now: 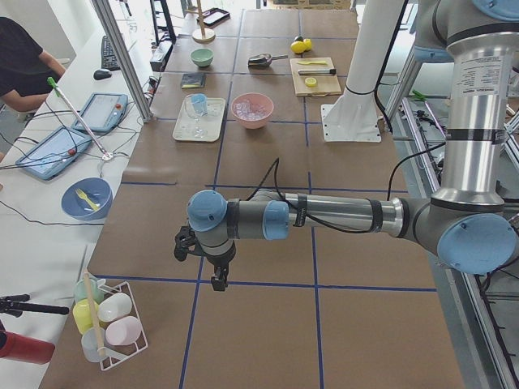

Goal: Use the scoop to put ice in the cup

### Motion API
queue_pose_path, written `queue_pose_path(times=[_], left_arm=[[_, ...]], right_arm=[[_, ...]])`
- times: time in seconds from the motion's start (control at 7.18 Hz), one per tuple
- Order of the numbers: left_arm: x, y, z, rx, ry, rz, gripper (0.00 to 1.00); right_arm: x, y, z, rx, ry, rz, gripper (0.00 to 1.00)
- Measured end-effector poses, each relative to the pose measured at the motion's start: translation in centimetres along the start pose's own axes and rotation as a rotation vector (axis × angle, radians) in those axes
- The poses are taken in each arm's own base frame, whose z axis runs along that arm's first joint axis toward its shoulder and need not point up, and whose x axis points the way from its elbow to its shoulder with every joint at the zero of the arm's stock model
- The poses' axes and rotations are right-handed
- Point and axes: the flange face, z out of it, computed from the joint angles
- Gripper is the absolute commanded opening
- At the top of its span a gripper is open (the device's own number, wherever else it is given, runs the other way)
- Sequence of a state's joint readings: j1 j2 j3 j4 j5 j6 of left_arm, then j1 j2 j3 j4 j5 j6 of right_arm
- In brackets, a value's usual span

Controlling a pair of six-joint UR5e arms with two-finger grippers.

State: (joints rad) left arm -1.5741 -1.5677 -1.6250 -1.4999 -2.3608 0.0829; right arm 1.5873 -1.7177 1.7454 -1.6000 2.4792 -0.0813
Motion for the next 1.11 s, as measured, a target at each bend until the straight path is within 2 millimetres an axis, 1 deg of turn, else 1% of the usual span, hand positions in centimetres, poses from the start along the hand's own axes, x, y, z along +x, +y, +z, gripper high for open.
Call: queue_pose_path(times=[0.84,1.11], left_arm=[[-0.13,0.00,0.15,-0.003,0.000,-0.003,1.00],[0.03,-0.18,-0.04,0.001,0.000,0.001,1.00]], right_arm=[[0.10,-0.19,-0.05,0.004,0.013,-0.010,1.00],[0.05,-0.72,-0.17,0.008,0.018,-0.015,1.00]])
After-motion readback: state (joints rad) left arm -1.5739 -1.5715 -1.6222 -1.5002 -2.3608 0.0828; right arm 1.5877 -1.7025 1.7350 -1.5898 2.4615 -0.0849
